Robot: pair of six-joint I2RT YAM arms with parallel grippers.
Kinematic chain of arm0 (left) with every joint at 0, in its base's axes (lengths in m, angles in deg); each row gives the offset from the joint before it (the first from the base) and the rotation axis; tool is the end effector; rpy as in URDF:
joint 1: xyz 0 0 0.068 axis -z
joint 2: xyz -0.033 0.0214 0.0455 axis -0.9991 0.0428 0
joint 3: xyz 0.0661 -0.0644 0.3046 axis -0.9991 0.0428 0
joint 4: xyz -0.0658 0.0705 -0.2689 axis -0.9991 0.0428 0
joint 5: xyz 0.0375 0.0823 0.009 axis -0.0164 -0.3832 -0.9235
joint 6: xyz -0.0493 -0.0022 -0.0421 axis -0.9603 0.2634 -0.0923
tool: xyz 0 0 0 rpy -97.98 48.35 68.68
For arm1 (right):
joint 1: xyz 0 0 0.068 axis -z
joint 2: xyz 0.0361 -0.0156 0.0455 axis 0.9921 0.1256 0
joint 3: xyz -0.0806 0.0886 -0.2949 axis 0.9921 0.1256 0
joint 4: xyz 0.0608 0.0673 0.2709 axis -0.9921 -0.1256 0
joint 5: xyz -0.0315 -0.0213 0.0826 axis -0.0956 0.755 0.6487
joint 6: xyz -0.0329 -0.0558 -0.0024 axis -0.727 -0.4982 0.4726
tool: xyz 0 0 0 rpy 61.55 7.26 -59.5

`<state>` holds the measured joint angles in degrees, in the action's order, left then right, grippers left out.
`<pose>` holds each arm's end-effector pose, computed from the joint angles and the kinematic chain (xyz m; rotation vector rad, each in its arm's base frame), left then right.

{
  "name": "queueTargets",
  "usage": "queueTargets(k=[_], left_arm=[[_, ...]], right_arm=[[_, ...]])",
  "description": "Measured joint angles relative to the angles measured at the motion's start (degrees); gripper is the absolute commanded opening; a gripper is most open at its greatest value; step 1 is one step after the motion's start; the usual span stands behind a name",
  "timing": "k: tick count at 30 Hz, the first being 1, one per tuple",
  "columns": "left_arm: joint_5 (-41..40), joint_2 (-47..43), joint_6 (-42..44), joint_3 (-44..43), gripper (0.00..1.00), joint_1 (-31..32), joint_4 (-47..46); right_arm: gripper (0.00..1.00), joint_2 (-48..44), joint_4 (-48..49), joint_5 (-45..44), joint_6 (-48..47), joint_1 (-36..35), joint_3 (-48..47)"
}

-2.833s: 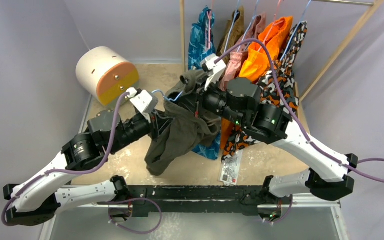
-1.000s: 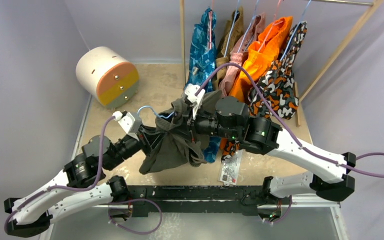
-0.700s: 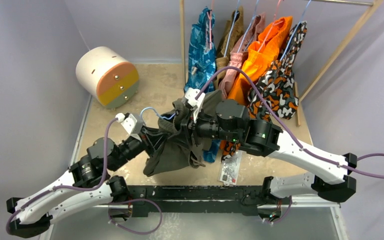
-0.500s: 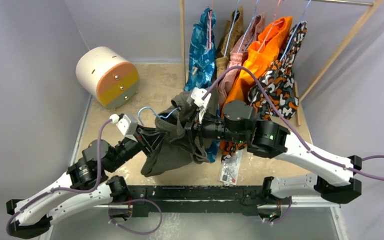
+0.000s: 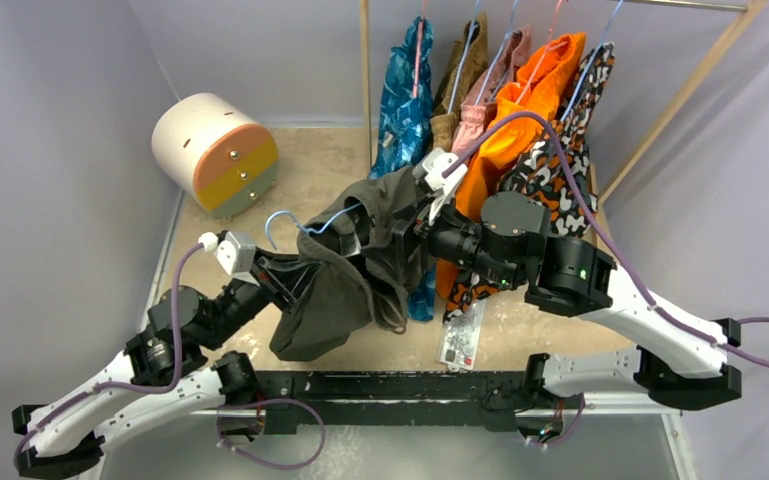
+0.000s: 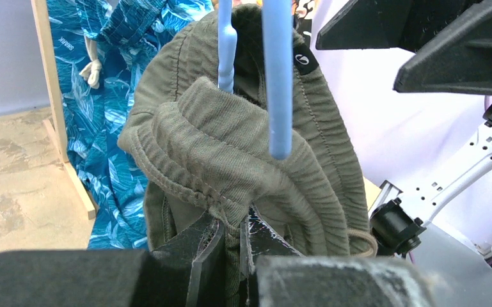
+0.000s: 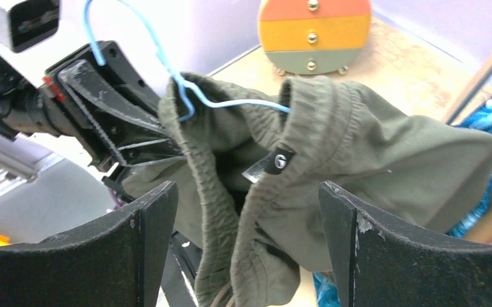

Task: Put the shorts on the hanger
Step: Hang the shorts on the hanger.

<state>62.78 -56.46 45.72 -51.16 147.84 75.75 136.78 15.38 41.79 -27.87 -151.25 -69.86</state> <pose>0.0544 -0.0720 0.3963 0.3468 1.4417 -0.9541 0.0960 0.2194 0.5518 -0.6821 1.5433 0.9305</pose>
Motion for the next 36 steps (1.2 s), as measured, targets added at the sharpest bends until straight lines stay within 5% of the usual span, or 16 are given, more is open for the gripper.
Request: queueTargets(k=[13, 22, 29, 36], left_arm=[[0.00, 0.00, -0.04, 0.00, 0.00, 0.00, 0.02], [1.18, 0.96, -0.04, -0.48, 0.00, 0.00, 1.60], [2.84, 4.17, -0.04, -5.20, 0.00, 0.00, 8.72], [2.82, 5.68, 0.17, -8.87, 0.00, 0.00, 16.57]], right_arm=[[0.63, 3.39, -1.90, -7.06, 1.73, -0.02, -0.76], [0.01, 8.02, -4.63, -15.78, 3.56, -0.13, -4.13], [0.00, 10.60, -6.34, -30.73, 2.64, -0.11, -7.21], [0.00, 9.68, -6.25, -33.55, -0.46, -0.11, -10.47]])
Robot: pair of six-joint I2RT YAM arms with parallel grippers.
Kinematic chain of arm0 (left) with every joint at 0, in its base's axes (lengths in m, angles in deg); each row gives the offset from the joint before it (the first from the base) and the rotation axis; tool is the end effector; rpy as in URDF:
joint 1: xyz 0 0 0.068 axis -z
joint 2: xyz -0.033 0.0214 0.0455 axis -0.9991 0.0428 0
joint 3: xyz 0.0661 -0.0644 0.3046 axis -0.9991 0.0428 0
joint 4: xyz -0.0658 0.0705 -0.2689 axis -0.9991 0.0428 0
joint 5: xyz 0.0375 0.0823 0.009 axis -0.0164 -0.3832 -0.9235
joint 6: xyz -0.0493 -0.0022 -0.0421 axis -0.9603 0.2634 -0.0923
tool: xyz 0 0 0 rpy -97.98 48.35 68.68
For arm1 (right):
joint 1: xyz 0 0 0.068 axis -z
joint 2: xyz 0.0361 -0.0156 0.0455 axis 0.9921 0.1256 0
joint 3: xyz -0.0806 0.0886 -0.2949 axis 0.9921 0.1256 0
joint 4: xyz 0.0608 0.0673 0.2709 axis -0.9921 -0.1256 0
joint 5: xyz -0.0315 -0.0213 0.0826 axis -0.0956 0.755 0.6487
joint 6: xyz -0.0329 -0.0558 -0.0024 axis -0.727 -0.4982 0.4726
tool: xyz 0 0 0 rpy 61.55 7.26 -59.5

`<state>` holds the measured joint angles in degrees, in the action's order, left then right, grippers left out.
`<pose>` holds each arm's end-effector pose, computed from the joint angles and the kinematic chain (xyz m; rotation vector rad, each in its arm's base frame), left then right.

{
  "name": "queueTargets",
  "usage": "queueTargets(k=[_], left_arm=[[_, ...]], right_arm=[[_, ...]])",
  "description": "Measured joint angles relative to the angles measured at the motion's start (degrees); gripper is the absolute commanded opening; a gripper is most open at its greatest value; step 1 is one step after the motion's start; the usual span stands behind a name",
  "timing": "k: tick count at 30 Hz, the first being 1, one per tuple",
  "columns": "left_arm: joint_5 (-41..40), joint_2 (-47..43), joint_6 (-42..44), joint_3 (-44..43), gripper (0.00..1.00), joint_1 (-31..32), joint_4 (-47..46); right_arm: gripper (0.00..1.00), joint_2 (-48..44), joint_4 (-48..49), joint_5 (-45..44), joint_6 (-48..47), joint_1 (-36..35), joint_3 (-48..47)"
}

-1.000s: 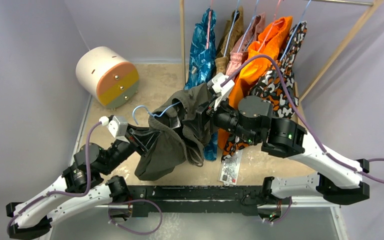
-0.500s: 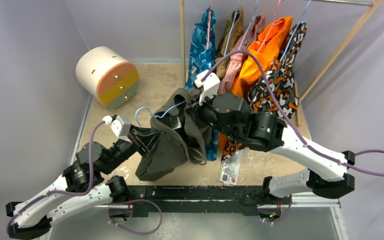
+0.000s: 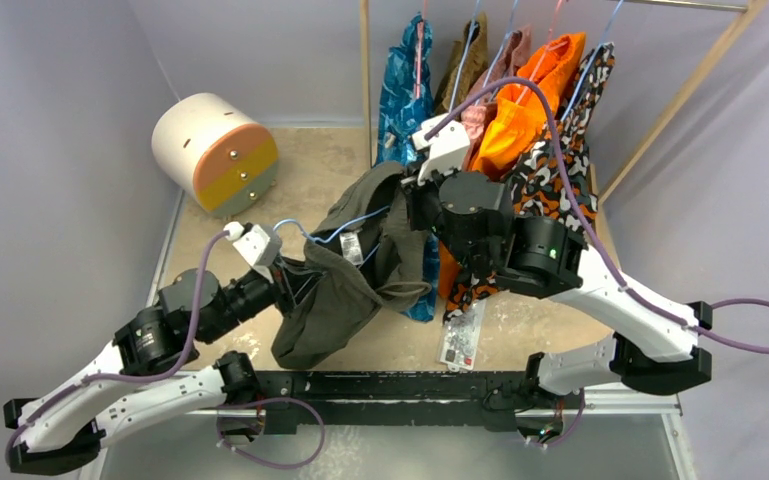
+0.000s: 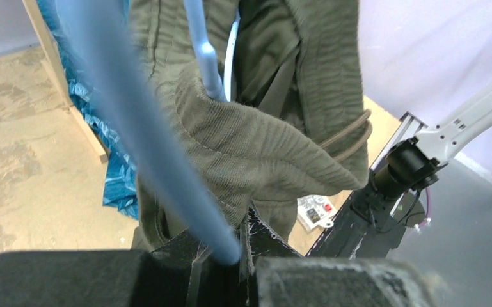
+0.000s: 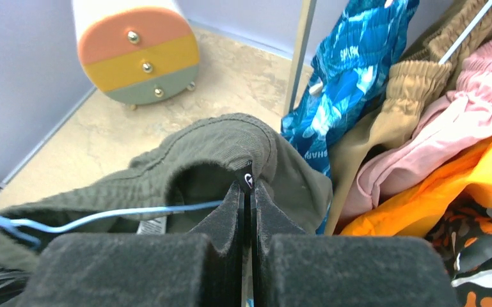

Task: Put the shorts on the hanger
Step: Hang the shorts on the hanger.

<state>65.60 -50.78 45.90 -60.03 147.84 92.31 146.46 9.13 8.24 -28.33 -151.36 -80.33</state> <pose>0.0554 -0.0788 0.4084 0.4887 1.6451 -0.8773 0.1320 0.2408 0.5628 -0.2813 1.6573 0.4044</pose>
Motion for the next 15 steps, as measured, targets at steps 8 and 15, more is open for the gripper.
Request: queueTargets(k=[8, 15], left_arm=[[-0.96, 7.34, 0.33, -4.15, 0.00, 0.00, 6.16], [-0.55, 9.38, 0.52, -5.07, 0.00, 0.00, 7.04]], right_arm=[[0.00, 0.07, -2.91, 4.00, -0.87, 0.00, -6.99], [0.00, -1.05, -2.86, 18.58, -1.25, 0.09, -7.43]])
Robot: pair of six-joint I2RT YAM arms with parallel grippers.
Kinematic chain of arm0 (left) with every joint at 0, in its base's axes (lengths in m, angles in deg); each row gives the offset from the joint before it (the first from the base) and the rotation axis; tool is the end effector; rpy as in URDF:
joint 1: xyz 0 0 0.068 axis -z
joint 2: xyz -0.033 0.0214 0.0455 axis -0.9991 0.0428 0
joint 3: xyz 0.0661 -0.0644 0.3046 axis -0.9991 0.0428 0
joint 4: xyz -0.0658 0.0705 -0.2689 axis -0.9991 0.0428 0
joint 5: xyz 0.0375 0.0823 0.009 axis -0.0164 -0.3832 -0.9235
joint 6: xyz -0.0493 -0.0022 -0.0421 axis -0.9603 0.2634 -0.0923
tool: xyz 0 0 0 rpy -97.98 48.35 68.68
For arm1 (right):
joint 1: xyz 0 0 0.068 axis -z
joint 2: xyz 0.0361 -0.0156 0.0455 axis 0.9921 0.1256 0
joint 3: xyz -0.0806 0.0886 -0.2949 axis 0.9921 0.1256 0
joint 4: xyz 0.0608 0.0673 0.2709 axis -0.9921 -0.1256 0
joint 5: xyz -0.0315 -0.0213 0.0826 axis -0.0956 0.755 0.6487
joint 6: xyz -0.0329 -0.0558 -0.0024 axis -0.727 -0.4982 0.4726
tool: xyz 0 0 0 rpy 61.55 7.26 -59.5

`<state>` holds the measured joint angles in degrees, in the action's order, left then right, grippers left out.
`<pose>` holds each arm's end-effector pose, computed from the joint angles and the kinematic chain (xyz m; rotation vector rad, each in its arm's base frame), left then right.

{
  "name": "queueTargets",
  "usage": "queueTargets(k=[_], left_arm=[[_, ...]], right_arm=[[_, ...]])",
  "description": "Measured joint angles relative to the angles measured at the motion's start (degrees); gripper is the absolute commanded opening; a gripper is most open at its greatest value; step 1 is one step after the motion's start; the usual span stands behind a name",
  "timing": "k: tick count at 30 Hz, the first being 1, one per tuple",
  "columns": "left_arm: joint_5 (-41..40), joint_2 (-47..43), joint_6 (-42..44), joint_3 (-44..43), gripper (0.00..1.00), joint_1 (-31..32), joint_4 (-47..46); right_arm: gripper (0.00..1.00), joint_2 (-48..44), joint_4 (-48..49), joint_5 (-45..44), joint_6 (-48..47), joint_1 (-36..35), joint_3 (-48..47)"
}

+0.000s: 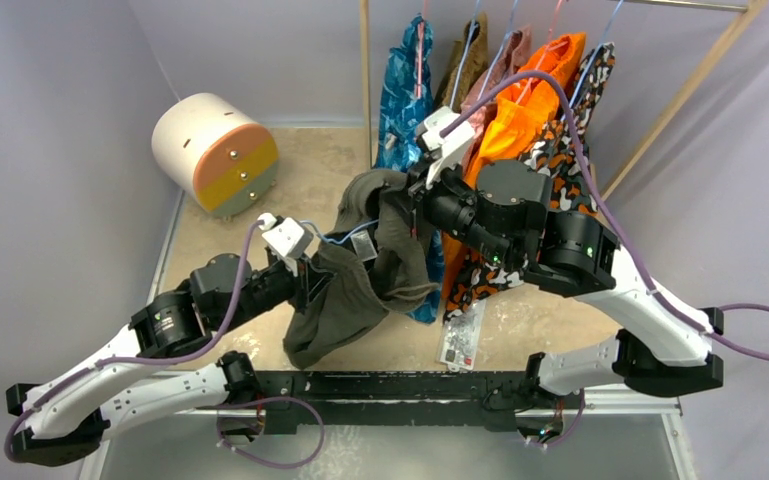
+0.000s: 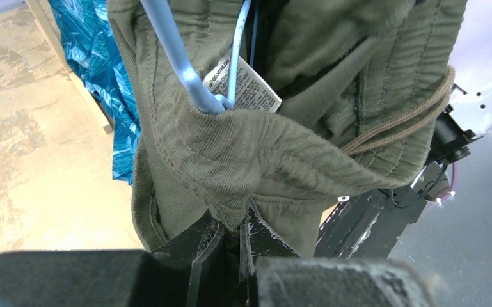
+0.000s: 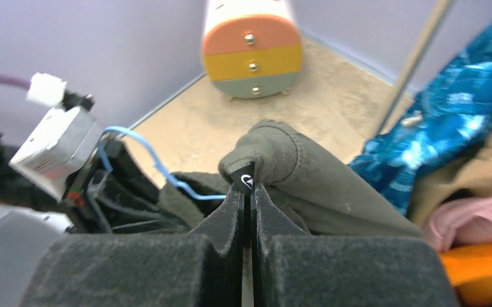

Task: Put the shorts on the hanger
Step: Hang the shorts on the hanger.

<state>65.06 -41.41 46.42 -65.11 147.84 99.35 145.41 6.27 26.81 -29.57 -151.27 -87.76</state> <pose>0.0728 -0.1083 0.4097 0.5721 1.8160 -0.7595 0.1117 0.2251 0.6030 -0.4929 1.5704 0.7072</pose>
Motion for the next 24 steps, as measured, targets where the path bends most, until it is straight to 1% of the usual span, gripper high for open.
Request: queueTargets(k=[4, 9, 10, 12, 14, 15, 17, 19, 24], left_arm=[[1.31, -1.20, -0.02, 0.24, 0.00, 0.00, -2.36], [3.26, -3.10, -0.02, 1.60, 0.00, 0.00, -7.45], [3.52, -3.28, -0.02, 1.84, 0.00, 0.00, -8.11], [4.04, -3.63, -0.02, 2.69, 0.00, 0.00, -9.42], [4.50, -4.35, -0.04, 4.00, 0.00, -0.02, -10.51], [4.70, -4.94, -0.02, 4.79, 0.00, -0.02, -10.97], [5.11, -6.49, -0.02, 6.62, 0.00, 0.00, -12.37], [5.60, -8.11, -0.07, 8.48, 0.00, 0.00, -13.79], [6.80, -10.73, -0.09, 10.69, 0.00, 0.00, -16.79]], right_arm=[[0.00, 0.09, 0.57, 7.85, 0.46, 0.00, 1.07], [0.00, 2.43, 0.68, 14.43, 1.31, 0.07, 3.65], [0.04, 3.41, 0.50, 15.50, 1.46, 0.09, 4.15], [0.22, 5.27, -0.13, 16.83, 1.70, 0.09, 4.72], [0.36, 6.12, -0.52, 17.73, 1.84, 0.09, 5.40], [0.41, 6.10, -0.48, 18.49, 1.79, 0.09, 5.84], [0.48, 5.18, -0.44, 19.67, 1.57, 0.07, 6.32], [0.52, 3.19, -0.28, 20.92, 1.22, 0.07, 6.51], [0.57, -3.06, 1.09, 23.06, 0.04, 0.02, 6.51]])
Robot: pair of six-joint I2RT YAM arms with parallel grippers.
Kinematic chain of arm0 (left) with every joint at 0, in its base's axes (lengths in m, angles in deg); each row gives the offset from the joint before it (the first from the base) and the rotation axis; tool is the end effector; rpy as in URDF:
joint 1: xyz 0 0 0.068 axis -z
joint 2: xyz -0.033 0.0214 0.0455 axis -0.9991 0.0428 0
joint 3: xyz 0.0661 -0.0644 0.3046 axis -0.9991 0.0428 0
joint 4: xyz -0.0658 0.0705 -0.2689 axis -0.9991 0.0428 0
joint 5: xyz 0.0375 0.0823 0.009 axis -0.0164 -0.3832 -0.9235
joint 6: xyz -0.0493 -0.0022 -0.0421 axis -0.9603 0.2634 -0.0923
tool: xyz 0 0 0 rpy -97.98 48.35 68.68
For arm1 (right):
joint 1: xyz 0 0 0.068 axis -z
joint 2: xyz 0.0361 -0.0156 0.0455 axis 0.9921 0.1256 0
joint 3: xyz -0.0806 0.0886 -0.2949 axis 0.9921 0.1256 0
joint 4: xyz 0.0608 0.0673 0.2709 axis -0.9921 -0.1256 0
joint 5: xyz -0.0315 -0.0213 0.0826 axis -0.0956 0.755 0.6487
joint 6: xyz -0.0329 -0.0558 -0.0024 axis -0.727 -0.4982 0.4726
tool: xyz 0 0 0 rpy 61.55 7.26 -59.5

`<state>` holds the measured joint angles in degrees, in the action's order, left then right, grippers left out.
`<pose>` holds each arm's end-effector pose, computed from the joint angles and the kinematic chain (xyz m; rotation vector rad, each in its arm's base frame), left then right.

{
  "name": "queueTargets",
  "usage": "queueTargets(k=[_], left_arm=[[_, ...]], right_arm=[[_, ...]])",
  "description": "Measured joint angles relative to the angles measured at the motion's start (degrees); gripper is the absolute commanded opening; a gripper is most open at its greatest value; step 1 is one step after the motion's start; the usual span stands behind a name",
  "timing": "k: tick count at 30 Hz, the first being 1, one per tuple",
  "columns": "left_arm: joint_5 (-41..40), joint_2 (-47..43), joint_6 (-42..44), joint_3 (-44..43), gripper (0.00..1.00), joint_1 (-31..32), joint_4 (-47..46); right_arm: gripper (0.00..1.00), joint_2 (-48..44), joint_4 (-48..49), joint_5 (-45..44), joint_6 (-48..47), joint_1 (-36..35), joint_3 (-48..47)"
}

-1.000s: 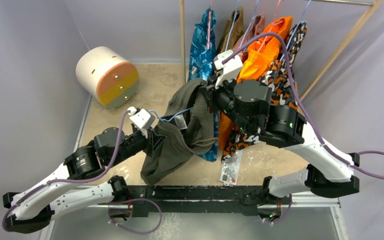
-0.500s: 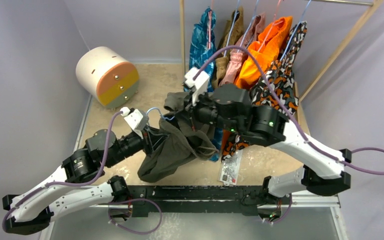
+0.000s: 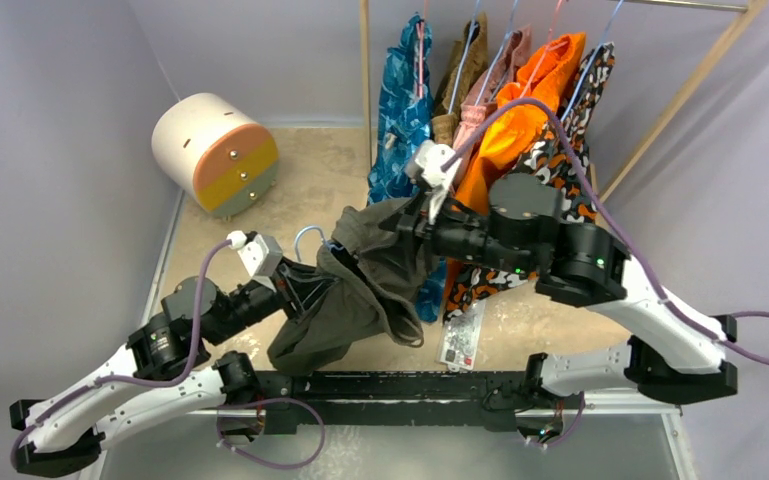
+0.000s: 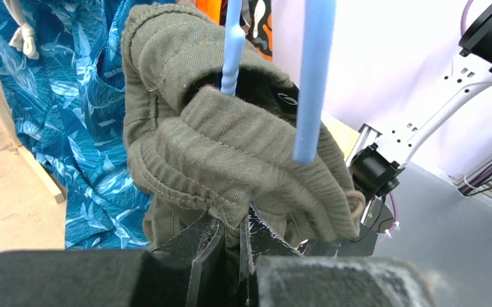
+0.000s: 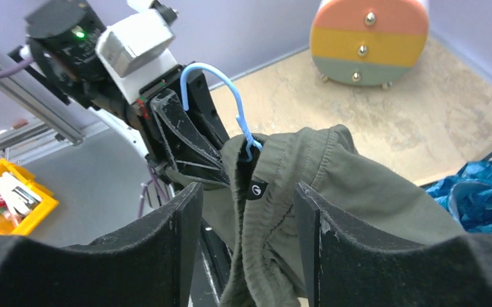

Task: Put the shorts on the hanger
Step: Hang the shorts on the hanger.

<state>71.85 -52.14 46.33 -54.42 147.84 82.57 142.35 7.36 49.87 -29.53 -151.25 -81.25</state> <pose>0.0550 -0.0891 0.3964 0.5453 1.5420 -0.9994 0.0934 0.2322 0.5804 -0.8352 1.5313 1.0007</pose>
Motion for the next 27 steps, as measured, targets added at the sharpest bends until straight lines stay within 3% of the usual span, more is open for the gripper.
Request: queueTargets(k=[9, 27], left_arm=[[3.74, -1.18, -0.26, 1.14, 0.00, 0.00, -2.56], [16.85, 0.98, -3.45, 0.76, 0.00, 0.00, -1.55]], right_arm=[[0.58, -4.76, 2.73, 3.04, -5.73, -0.04, 2.25], [0.53, 1.70, 9.20, 19.76, -16.37, -0.04, 3.39]])
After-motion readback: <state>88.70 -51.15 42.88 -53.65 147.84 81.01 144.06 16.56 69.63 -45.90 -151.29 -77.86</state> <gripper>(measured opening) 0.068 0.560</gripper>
